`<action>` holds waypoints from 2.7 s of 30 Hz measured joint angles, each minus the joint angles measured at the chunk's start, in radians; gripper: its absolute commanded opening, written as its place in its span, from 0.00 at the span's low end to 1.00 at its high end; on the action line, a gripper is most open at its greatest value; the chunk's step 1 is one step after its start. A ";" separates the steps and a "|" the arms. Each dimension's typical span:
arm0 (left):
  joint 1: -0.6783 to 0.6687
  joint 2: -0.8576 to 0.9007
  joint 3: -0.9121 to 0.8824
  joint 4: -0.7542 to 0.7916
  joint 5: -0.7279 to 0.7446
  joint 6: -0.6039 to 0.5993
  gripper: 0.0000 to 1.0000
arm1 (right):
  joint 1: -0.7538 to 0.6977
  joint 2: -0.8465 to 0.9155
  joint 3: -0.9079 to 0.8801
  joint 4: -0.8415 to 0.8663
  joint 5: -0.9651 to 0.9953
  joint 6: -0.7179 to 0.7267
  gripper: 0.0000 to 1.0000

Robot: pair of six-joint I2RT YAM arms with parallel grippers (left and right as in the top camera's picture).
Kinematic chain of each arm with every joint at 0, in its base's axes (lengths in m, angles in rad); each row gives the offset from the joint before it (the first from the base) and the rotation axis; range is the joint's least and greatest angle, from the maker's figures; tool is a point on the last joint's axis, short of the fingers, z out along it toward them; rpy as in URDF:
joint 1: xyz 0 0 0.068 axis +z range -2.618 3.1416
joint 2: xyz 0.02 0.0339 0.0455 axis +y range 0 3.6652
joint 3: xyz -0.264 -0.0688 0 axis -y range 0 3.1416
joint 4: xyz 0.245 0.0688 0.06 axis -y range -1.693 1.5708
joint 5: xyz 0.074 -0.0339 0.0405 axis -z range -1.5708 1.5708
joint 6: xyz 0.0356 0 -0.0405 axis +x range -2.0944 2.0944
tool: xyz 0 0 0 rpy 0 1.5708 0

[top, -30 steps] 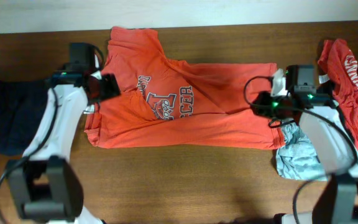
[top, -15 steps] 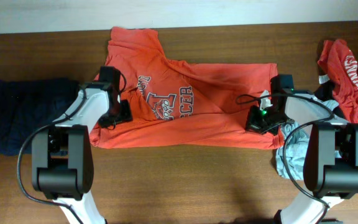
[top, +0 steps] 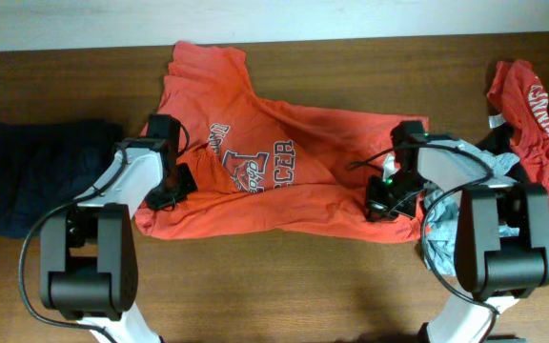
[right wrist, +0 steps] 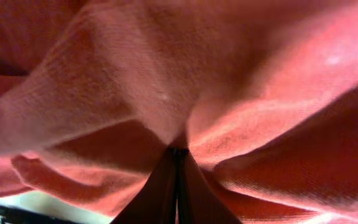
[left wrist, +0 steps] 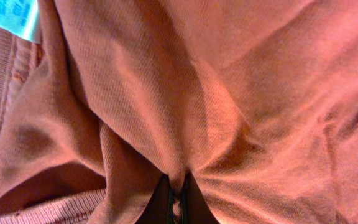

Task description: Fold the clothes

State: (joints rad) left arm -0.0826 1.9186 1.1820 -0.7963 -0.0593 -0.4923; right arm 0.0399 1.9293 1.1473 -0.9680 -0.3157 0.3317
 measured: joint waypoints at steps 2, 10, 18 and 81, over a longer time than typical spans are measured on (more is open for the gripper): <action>0.005 -0.004 -0.007 -0.040 0.008 -0.026 0.00 | 0.016 0.002 0.000 -0.019 0.003 0.005 0.04; 0.118 -0.008 -0.029 -0.180 0.091 -0.058 0.00 | 0.054 0.008 -0.008 -0.111 0.116 0.095 0.04; 0.223 -0.008 -0.040 -0.187 0.164 0.000 0.00 | 0.046 -0.008 -0.020 -0.097 0.142 0.114 0.05; 0.089 0.062 0.050 0.387 0.150 0.370 0.58 | -0.166 -0.104 0.121 0.446 0.116 -0.098 0.19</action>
State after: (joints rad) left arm 0.0067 1.9808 1.2316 -0.4095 0.0906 -0.1223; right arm -0.1257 1.8256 1.2686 -0.5220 -0.1997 0.2337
